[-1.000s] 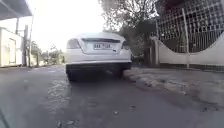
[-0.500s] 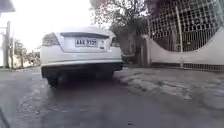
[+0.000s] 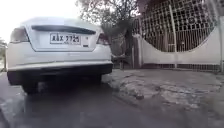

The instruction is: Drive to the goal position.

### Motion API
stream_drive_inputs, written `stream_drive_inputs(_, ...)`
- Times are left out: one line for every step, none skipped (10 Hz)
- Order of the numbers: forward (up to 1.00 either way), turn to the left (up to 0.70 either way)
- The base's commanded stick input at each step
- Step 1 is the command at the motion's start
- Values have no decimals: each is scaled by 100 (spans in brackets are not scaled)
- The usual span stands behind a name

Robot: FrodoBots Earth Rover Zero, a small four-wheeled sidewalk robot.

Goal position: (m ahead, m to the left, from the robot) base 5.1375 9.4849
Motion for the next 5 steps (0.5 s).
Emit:
stream_drive_inputs(58,-53)
stream_drive_inputs(52,-52)
stream_drive_inputs(50,-50)
stream_drive_inputs(50,-50)
stream_drive_inputs(49,-49)
